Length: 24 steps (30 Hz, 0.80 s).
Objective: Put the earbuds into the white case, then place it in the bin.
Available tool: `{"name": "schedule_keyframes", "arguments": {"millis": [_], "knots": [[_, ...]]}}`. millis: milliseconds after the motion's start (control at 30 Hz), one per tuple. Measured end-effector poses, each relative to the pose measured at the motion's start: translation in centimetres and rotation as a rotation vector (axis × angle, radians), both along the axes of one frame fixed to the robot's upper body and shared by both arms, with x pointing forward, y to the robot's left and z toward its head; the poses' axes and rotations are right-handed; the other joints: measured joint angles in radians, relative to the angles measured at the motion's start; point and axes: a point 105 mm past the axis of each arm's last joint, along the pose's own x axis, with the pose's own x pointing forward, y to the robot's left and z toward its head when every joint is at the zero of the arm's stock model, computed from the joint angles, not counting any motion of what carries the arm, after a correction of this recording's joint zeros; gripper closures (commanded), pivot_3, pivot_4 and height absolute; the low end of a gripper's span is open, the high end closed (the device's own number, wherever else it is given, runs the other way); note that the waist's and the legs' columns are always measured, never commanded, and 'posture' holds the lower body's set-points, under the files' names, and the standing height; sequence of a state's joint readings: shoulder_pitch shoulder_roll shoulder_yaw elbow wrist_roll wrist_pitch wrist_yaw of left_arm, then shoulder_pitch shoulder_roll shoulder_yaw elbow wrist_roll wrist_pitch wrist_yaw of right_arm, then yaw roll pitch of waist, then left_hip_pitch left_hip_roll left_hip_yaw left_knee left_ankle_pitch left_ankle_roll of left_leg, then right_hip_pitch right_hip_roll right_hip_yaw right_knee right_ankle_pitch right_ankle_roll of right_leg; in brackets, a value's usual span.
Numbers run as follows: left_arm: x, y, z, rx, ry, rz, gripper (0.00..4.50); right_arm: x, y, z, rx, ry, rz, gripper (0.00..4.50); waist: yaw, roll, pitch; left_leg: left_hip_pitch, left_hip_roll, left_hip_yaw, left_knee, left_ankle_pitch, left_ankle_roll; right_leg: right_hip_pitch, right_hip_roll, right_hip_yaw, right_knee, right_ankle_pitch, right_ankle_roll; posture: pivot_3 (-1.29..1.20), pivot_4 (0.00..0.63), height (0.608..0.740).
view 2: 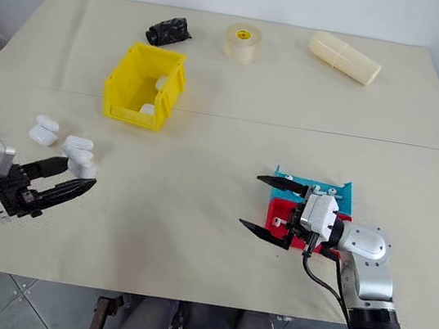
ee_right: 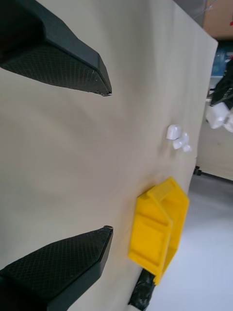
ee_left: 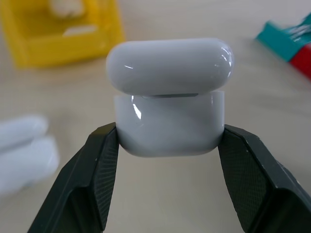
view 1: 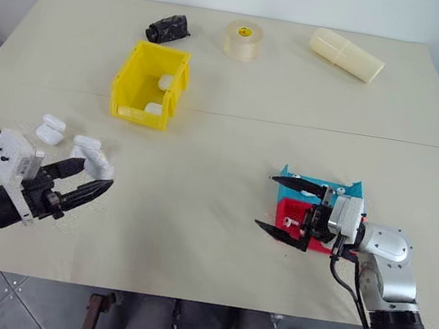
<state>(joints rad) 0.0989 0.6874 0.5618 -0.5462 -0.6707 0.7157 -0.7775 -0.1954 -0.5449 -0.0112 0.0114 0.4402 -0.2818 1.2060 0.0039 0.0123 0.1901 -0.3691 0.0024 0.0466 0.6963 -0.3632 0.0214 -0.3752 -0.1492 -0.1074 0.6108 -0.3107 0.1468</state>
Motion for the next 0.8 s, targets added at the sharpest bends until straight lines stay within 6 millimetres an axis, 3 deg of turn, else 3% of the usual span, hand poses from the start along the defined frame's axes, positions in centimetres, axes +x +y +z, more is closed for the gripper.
{"name": "schedule_keyframes", "arguments": {"millis": [133,367,533,800], "knots": [[1.3,-4.6,0.8,-0.079,-0.134,-0.214,1.76,-0.7,-1.4,-0.4,-0.015,0.015,-0.062,0.0,0.006,0.0,0.0,0.0,-0.001,0.0,0.001,0.0,0.0,0.0,0.0,0.0,0.001,0.0,0.001,0.0,0.15,0.74],[2.3,-10.2,-0.7,-0.19,-0.228,-0.444,1.76,-2.6,-4.1,-0.7,-0.045,0.032,-0.193,0.0,0.009,-0.002,0.0,0.0,-0.003,0.002,0.001,0.0,0.001,0.0,0.001,0.0,0.0,0.001,0.001,0.0,0.15,0.74],[2.2,-12.3,-1.9,-0.196,-0.307,-0.533,1.76,-3.8,-6.3,-0.4,-0.092,0.026,-0.284,0.0,0.02,-0.002,0.0,0.0,-0.004,0.003,0.002,0.0,0.002,0.0,0.001,0.0,0.0,0.001,0.002,0.0,0.15,0.74],[1.8,-14.2,-1.1,-0.202,-0.512,-0.675,1.76,-6.3,-10.6,1.0,-0.219,0.031,-0.379,0.0,0.024,-0.002,0.0,0.0,-0.004,0.003,0.002,0.0,0.004,0.002,0.0,0.0,-0.002,0.002,0.004,0.0,0.15,0.74]]}}
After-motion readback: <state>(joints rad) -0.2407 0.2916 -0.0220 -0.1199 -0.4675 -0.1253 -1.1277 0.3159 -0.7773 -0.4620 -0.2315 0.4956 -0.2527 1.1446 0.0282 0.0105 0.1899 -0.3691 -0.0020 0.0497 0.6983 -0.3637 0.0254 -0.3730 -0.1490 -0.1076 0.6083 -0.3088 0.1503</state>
